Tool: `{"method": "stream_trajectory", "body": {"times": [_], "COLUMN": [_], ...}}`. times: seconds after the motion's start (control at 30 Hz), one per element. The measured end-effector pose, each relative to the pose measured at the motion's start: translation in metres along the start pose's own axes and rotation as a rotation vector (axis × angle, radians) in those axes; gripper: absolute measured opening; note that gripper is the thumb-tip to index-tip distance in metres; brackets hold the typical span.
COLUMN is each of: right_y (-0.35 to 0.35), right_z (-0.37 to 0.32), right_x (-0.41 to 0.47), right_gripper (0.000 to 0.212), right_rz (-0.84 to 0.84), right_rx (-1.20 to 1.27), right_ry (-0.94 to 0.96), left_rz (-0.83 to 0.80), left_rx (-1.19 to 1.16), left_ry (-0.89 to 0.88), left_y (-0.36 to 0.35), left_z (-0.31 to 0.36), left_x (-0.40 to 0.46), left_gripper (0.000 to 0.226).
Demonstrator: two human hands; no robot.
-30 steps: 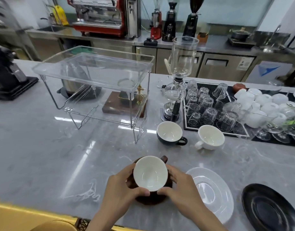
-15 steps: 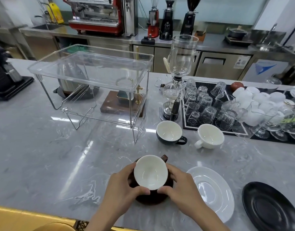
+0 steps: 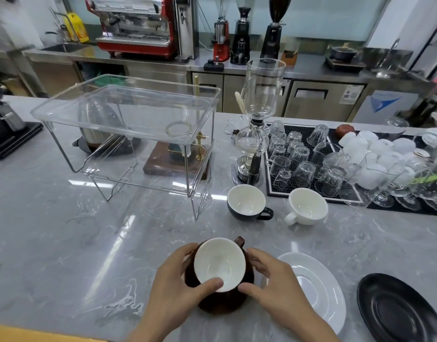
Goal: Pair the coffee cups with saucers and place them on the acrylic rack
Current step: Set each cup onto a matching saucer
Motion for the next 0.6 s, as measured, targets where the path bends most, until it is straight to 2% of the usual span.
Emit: {"method": "stream_trajectory", "body": {"times": [0.1,0.33,0.6], "right_y": [0.016,0.046,0.066], "right_z": [0.007,0.005,0.010], "right_x": [0.004,0.025,0.060], "right_gripper": [0.061,0.042,0.045], "right_rz": [0.097,0.207,0.256], "right_rx": [0.034,0.032,0.042], "right_ry": [-0.049,-0.046,-0.074], "left_rz": [0.020,-0.029,-0.127], "left_rx": [0.018,0.046,0.143], "left_ry": [-0.047,-0.136,-0.182], "left_y": [-0.001,-0.023,-0.053], "left_z": [0.013,0.038,0.045], "left_x": [0.012,0.055,0.102], "left_gripper": [0.085,0.084,0.085]}}
Point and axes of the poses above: each hand's wrist, its own x-axis towards the middle knuckle, its own y-axis out of the back of the hand, z = x × y, the point moved 6 cm from there along x, towards the middle knuckle, and after that the axes turned 7 degrees about -y, right-handed, at the moved point
